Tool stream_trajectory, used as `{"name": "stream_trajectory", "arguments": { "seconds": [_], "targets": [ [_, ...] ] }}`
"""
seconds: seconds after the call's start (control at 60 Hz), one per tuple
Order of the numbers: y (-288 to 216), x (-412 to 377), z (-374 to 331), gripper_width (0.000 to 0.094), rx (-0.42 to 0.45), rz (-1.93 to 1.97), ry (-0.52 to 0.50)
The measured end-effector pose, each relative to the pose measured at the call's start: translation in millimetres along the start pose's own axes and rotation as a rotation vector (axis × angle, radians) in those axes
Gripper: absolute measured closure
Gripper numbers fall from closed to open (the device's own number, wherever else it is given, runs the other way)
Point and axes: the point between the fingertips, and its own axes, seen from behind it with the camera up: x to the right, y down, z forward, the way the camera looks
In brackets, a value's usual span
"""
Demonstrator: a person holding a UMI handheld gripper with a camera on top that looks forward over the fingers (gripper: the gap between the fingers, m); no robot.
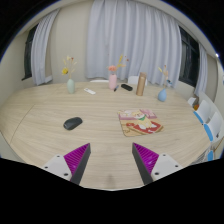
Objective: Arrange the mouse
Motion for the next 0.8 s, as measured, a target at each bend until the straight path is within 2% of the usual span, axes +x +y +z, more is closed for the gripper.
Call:
{"name": "stream_trajectory", "arguments": {
  "seconds": [0.317, 0.8],
  "targets": [
    [12.9, -27.3, -7.0, 0.0078, -0.013, 0.010, -0.038],
    [32.6, -155.8, -7.0, 0.0075, -0.053, -0.010, -0.193]
  ]
}}
